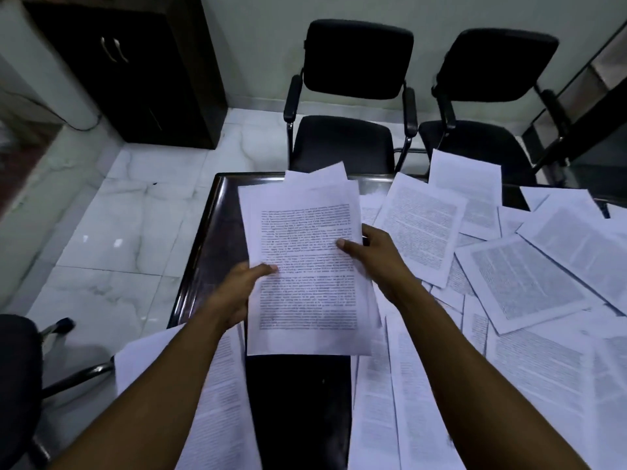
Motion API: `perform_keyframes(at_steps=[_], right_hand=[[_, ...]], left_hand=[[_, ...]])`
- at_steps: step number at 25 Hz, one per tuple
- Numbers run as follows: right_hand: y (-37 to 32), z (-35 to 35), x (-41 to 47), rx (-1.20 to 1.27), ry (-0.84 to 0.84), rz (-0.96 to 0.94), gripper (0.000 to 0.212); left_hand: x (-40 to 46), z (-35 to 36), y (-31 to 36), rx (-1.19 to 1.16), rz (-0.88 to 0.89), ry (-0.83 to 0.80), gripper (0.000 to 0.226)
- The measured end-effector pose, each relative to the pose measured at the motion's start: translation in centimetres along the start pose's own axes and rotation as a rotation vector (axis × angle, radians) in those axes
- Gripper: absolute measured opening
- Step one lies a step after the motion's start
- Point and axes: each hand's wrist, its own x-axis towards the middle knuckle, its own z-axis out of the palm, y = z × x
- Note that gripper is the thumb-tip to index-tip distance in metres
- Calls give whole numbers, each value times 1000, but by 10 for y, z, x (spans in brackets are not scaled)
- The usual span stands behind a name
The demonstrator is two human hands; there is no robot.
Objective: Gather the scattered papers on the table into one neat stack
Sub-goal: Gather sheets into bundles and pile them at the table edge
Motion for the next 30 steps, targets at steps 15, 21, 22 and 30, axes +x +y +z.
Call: perform_keyframes(at_steps=[15, 21, 22, 30], right_hand=[[96, -191, 113, -561, 601, 174, 42], [102, -213, 123, -596, 482, 242, 78], [102, -214, 125, -549, 436, 178, 76], [110, -223, 123, -384, 33, -50, 76]], left_hand=[[143, 219, -13, 543, 43, 309, 55], [165, 243, -13, 337, 84, 346, 69], [170, 246, -16, 311, 69, 264, 62], [171, 236, -24, 158, -18, 2, 45]])
